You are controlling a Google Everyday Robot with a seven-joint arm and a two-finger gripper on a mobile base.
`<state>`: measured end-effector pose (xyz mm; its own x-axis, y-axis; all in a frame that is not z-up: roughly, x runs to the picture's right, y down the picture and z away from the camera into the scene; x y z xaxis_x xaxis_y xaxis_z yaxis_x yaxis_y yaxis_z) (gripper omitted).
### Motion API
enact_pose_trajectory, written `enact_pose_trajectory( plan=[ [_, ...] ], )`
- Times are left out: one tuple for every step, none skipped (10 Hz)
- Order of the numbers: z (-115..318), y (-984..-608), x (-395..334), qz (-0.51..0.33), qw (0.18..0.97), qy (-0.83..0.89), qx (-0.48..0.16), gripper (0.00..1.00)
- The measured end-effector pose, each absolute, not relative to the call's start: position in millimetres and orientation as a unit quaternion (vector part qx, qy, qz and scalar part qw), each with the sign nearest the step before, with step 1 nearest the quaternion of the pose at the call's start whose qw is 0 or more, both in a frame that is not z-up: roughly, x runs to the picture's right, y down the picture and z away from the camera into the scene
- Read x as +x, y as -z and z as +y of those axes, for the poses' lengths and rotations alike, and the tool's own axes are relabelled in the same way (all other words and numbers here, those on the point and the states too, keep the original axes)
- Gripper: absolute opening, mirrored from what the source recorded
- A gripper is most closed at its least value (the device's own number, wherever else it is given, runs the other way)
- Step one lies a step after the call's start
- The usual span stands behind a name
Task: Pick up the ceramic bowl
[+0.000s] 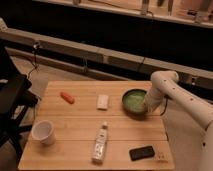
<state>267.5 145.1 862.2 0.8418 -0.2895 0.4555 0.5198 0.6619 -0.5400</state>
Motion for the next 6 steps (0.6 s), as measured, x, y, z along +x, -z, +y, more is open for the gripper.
enact_pose_trajectory(
  plan=[
    [143.2, -861.3, 268.1, -0.167, 0.896, 0.226, -0.343, 0.0],
    [138.9, -857.8, 267.7, -0.166, 0.895, 0.229, -0.345, 0.0],
    [131.6, -851.4, 266.7, -0.166, 0.894, 0.231, -0.345, 0.0],
    [126.0, -845.4, 266.7, -0.165, 0.894, 0.234, -0.345, 0.0],
    [124.7, -844.0, 266.9, -0.165, 0.893, 0.235, -0.346, 0.0],
    [122.5, -842.7, 266.4, -0.165, 0.893, 0.236, -0.346, 0.0]
  ],
)
